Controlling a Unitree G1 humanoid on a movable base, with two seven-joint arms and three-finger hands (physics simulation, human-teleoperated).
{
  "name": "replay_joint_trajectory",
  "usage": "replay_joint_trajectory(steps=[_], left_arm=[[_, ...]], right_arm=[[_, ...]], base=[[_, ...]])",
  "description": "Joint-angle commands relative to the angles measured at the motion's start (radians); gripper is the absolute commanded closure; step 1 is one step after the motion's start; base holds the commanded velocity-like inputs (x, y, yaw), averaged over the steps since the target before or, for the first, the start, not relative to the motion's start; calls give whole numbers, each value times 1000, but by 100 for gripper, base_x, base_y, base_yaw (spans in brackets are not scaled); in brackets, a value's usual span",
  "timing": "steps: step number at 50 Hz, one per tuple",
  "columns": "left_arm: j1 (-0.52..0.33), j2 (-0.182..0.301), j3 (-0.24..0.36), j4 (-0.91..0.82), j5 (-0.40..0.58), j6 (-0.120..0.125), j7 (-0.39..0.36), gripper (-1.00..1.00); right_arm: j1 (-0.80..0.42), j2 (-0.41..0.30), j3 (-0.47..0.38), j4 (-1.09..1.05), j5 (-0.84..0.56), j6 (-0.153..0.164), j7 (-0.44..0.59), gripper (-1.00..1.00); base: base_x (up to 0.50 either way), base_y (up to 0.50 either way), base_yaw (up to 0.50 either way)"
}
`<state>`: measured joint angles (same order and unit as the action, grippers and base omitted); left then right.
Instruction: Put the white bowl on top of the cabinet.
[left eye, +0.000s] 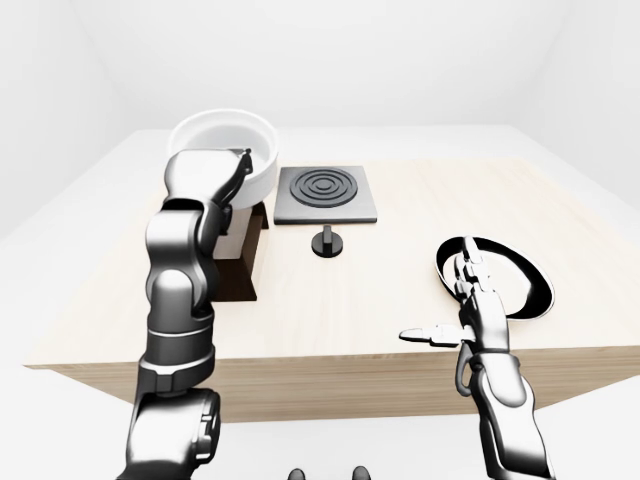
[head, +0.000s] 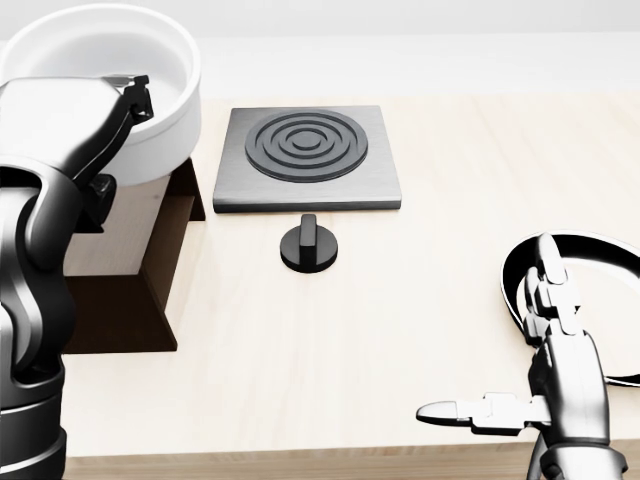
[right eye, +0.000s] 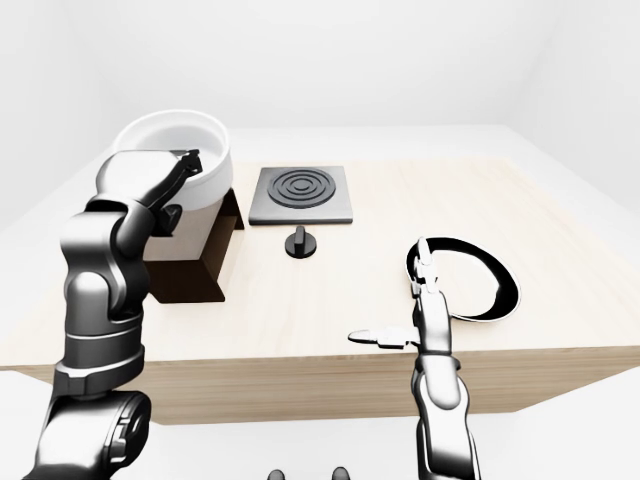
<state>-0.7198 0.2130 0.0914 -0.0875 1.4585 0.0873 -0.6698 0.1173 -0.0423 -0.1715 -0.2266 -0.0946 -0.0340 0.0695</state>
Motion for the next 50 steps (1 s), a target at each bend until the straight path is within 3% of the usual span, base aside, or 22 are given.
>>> replay_joint_trajectory(steps=[1,7,11,31,41,50], left_arm=[[-12,59,23,41,-53,0,92,100],[-16,63,19,101,-102,0,162,100],[-40,71,25,195,-175,0,257,100],[-141,184,40,536,-504,0,583,100],[-127,193,8,539,-466,0,627,100],[-140,201,29,603,-471,0,693,100]], right_arm=[[0,-1,0,5,-1,-6,-1,-100],[-1,0,3,13,-4,-15,-3,-100],[5,0,4,6,-5,-14,-1,-100],[4,1,8,15,-17,-25,-2,-100],[10,2,12,11,-25,-31,-2,-100],[8,3,18,24,-35,-40,-4,-100]], base=[[0,0,0],[0,0,0],[0,0,0],[0,0,0],[0,0,0],[0,0,0]])
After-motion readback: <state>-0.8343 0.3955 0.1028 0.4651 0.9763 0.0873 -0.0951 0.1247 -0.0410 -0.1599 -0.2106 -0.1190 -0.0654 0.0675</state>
